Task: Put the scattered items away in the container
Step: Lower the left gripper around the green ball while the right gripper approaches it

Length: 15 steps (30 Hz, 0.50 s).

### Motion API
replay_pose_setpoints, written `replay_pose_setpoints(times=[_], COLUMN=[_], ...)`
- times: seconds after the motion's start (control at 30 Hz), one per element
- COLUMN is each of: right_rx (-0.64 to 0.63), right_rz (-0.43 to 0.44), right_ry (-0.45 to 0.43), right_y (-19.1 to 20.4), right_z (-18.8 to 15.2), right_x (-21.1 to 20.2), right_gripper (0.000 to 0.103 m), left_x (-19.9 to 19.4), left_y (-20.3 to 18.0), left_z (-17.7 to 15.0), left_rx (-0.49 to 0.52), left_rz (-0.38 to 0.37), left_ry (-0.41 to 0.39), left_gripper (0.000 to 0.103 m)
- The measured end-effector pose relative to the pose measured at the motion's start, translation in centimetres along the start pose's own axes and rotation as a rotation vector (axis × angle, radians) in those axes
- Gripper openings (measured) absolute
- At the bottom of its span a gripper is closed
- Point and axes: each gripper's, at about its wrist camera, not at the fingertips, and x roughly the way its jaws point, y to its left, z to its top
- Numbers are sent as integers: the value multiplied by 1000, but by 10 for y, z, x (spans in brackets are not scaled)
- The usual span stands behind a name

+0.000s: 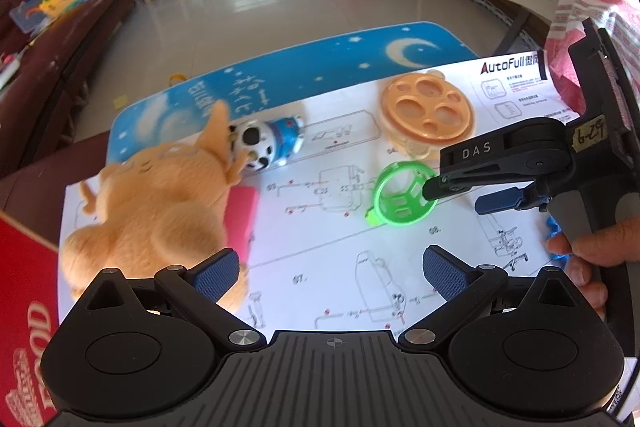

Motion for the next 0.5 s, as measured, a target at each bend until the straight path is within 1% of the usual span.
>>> replay_pose_setpoints(times=[0.13, 0.2, 0.27, 0.4, 0.5], right_rx=[-46, -51, -42, -14, 6], right_rz=[-17, -15, -5, 4, 26], right_ry=[-44, -57, -67, -59, -53], right_y=[0, -4, -10, -21, -27], right_z=[2, 3, 4, 3, 0], right_x=[-7, -10, -13, -10, -8], right_gripper=[68, 68, 68, 68, 68], left_x=[16, 25, 34, 48, 59], left_y=[-6, -8, -10, -19, -24], left_z=[8, 12, 16, 20, 24], left_rx=[42, 64, 88, 134, 151], left_rz=[14, 25, 26, 13, 32], left_ry=[-9, -16, -20, -24, -31], left_gripper=[101, 99, 96, 88, 86])
